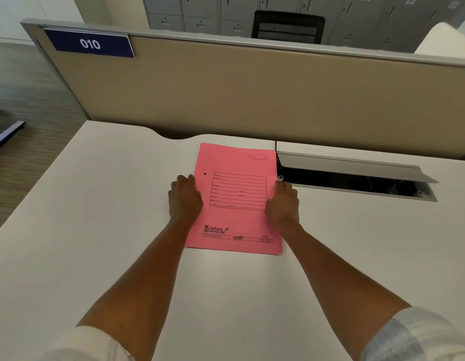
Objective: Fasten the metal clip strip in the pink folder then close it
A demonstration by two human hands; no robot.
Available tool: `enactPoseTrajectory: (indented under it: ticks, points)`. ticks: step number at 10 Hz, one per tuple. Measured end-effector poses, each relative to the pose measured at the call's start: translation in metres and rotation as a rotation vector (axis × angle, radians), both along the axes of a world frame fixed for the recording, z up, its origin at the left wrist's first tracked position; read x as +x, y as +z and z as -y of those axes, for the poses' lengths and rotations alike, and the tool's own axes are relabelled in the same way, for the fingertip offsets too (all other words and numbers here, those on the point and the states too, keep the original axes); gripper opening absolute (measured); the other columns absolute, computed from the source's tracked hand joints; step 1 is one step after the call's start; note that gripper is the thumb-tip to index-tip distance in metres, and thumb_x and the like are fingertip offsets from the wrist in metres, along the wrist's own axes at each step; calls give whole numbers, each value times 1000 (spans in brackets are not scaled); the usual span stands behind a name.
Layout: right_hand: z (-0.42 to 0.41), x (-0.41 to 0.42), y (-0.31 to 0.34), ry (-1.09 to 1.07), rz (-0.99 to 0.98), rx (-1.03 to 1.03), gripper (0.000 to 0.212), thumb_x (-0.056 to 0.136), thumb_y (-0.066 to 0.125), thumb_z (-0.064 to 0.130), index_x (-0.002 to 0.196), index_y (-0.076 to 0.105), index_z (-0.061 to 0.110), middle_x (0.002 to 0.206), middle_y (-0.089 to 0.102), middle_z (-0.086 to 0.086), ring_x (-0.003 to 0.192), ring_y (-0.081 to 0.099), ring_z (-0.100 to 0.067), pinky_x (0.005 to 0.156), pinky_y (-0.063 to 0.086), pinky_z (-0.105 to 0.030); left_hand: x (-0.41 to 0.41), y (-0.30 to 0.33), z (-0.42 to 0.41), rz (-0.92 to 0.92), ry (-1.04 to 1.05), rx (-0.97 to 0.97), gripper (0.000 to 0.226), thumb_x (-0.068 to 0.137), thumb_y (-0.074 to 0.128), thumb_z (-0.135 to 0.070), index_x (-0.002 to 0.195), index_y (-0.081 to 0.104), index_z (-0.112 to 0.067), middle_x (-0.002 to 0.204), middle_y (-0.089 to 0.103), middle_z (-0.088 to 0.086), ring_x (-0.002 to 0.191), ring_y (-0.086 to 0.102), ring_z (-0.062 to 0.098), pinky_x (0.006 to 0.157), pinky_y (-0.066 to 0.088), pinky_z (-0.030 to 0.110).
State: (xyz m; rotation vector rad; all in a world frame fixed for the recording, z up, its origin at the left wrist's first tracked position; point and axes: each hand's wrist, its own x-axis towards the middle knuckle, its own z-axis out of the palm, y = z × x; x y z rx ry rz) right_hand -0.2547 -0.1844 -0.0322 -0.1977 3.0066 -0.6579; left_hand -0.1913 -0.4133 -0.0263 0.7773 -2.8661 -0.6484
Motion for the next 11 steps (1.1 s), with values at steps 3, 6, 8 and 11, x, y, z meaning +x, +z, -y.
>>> enactPoseTrajectory:
  ticks: [3,6,8,11]
  points:
    - [24,35,-37,237,44,149,73,101,31,47,155,2,8,165,3,-14,152,1,-31,123,0,-43,5,-39,-61,107,-409,-135,60,101,28,-30,156,9,-12,165,10,11,151,5,31,123,5,50]
    - [20,39,-49,249,7,190,74,101,23,53,155,-5,12,166,-4,-10,153,-5,-28,123,-5,-40,20,-56,-68,91,-409,-200,66,101,20,-44,156,-3,-16,165,-1,7,151,-6,28,121,-6,47]
    - [20,41,-46,250,13,187,76,100,22,56,156,-4,11,166,-2,-10,153,-4,-28,123,-5,-41,21,-54,-68,102,-412,-207,66,102,21,-44,156,-4,-15,165,-1,7,151,-6,27,122,-4,48]
    - [7,35,-19,266,15,168,77,99,27,56,156,1,11,166,2,-11,153,-2,-28,124,-2,-43,19,-17,-78,83,-442,-133,65,104,27,-35,155,-4,-10,165,-4,11,152,-6,27,124,1,45]
